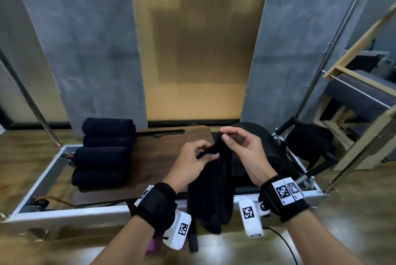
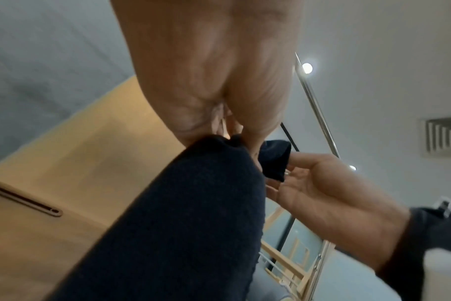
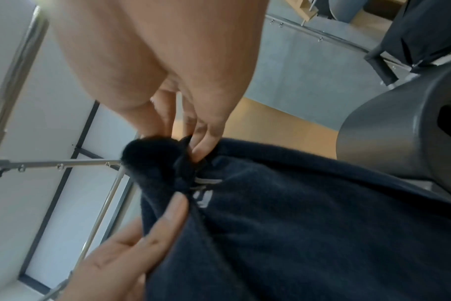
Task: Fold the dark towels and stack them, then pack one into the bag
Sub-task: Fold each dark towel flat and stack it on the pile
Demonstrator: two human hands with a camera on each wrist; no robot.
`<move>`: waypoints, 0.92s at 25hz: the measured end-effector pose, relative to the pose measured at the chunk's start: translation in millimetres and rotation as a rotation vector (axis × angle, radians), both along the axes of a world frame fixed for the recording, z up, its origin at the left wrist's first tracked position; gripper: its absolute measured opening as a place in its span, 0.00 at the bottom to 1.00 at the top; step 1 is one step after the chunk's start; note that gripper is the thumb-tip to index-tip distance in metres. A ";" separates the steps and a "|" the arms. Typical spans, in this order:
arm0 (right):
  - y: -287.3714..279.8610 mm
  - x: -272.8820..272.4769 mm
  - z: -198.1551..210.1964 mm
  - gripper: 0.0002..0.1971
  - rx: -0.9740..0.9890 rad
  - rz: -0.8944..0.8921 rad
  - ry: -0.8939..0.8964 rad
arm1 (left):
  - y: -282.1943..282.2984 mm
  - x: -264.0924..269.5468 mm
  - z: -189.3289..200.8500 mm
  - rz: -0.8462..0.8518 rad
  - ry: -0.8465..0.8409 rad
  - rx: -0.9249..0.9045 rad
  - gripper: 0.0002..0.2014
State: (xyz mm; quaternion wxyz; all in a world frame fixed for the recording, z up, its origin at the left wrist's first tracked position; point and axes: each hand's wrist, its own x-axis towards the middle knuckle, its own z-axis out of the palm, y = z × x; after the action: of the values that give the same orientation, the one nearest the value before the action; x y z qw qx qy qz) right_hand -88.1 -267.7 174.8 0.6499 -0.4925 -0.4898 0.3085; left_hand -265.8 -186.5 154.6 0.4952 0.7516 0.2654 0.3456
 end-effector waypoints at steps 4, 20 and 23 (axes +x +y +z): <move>-14.9 -42.3 1.0 0.16 -0.039 -0.076 -0.281 | -7.6 -42.8 14.0 -0.040 -0.050 -0.096 0.10; 3.3 -75.7 51.7 0.05 0.022 -0.299 -0.151 | 7.1 -185.0 3.1 0.262 -0.027 0.286 0.11; 3.6 -72.3 48.7 0.04 -0.018 -0.339 -0.146 | 12.0 -194.8 5.0 0.289 -0.062 0.301 0.10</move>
State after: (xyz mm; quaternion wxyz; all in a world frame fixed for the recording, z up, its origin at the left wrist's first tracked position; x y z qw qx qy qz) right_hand -160.4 -264.1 223.6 0.6511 -0.5947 -0.4427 0.1623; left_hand -460.6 -174.5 159.7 0.3305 0.7603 0.3005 0.4716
